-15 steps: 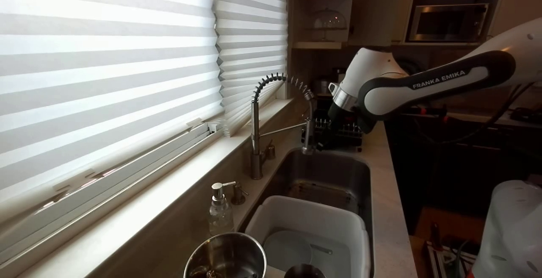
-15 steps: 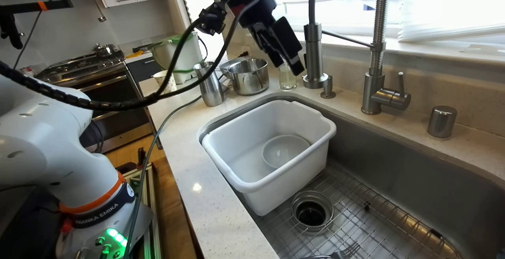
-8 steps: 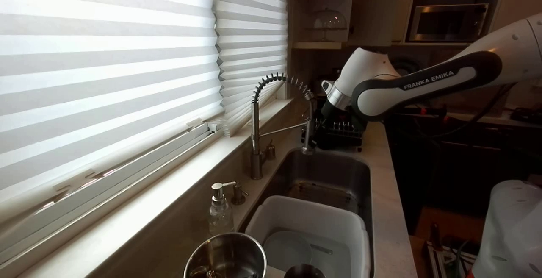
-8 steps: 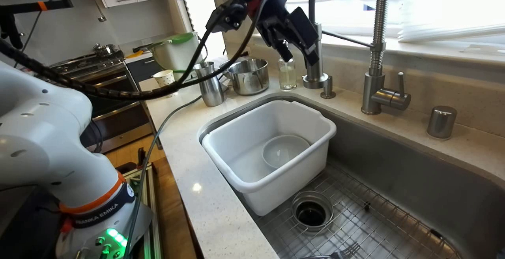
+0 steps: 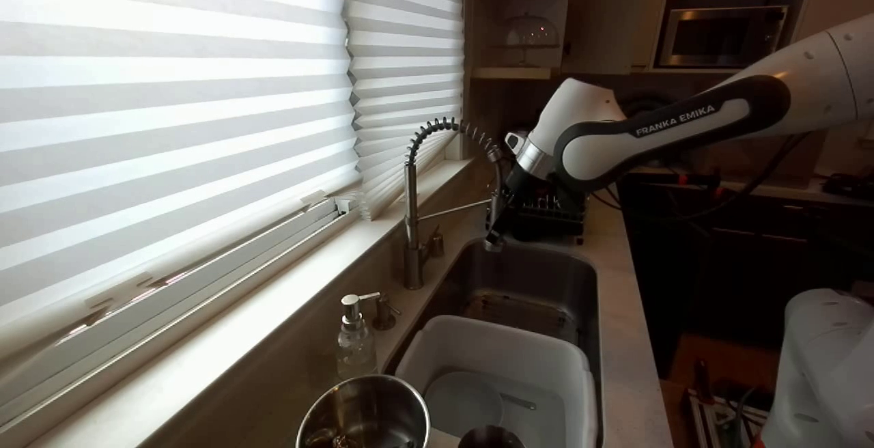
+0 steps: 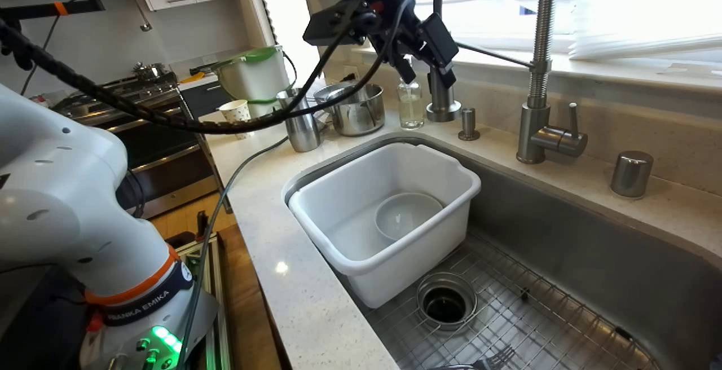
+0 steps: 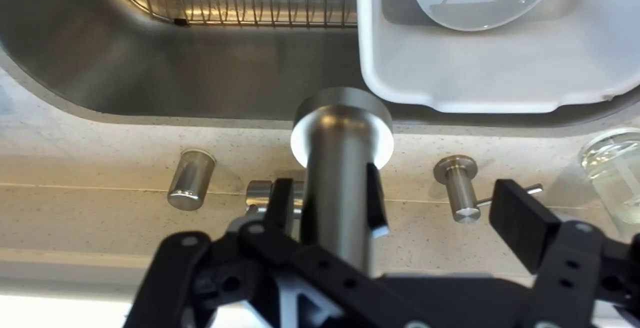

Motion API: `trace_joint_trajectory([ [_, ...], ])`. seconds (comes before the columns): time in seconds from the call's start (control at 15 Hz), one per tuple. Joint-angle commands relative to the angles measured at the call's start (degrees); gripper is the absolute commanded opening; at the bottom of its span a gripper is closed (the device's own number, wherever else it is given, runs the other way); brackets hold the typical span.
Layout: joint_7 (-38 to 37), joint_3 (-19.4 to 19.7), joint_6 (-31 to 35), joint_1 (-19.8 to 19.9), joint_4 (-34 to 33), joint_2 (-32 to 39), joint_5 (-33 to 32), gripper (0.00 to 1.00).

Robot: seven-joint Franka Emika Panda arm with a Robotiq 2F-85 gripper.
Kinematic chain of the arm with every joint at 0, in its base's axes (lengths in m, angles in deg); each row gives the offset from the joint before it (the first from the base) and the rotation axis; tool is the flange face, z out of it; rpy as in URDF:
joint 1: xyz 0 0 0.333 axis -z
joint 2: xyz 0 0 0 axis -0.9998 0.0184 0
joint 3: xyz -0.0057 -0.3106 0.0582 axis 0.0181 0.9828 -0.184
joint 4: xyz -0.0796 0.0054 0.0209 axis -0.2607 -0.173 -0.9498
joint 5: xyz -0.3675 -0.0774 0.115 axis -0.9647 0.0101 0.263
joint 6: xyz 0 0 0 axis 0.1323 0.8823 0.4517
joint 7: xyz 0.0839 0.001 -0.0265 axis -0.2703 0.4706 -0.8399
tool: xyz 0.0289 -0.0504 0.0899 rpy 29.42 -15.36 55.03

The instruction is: Turn the faucet to the left then turn it on

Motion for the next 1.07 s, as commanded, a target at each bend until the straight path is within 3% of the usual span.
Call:
trace_joint_trajectory([
  [0.0,3.3,0.5,-0.7,-3.0,-0.9,0.8,3.8,1.0],
  [0.33,2.2,-1.4,-3.9,-5.0,-1.0,0.0,4.9,1.0],
  [0.8,-0.1,-5.5,1.2,-7.8,-1.8,3.2,5.1,1.0],
  [1.0,-4.2,-7.7,-3.6,-4.7,-2.7,2.6,-0.2,1.0],
])
